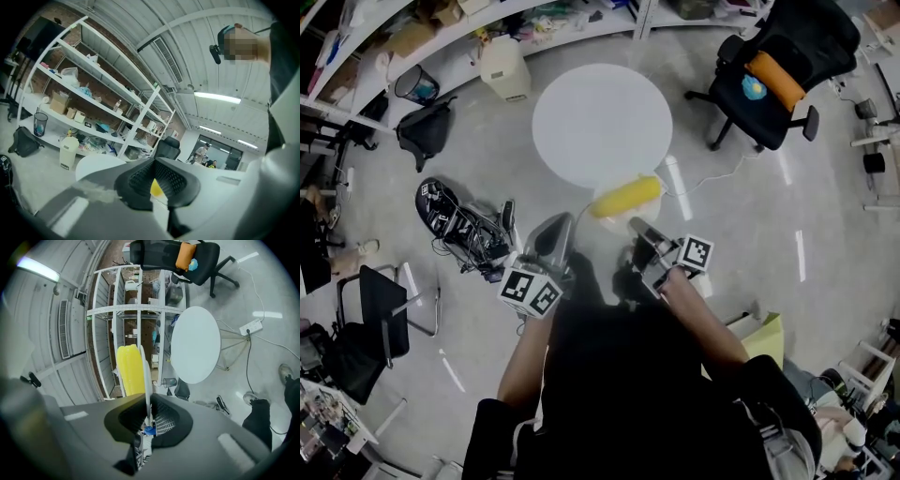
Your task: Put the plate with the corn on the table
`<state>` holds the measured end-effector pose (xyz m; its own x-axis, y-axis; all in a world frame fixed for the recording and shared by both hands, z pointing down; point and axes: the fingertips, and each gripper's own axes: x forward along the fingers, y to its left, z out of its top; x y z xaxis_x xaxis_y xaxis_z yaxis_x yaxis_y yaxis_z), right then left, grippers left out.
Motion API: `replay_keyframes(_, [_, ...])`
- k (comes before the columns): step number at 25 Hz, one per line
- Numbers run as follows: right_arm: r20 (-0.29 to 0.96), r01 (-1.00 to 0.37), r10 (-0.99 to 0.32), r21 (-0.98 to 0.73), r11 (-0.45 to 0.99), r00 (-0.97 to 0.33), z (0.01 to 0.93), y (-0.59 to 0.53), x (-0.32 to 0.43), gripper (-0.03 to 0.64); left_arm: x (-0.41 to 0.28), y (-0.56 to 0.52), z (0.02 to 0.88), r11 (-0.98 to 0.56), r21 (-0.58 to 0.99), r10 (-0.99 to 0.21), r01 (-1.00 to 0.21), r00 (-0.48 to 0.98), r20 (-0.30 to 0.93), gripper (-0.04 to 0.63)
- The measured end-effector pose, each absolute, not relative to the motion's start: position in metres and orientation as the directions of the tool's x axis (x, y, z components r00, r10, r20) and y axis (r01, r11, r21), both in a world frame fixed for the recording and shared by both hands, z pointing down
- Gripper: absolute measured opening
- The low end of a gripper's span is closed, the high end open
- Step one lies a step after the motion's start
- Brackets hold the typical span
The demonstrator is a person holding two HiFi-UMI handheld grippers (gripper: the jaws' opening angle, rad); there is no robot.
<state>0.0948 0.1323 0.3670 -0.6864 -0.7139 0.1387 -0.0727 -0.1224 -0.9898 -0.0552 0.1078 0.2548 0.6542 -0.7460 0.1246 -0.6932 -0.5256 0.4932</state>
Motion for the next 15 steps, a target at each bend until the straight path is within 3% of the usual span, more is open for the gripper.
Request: replay_keyframes(15, [0.158,-0.08,-0.723,-0.987,-0.141,-0.672,0.402,0.113,0.067,0.028,-0.083,0.073,0.29,-0.533,0.523,-0.707,-0.665,0.69,0.157,0.003])
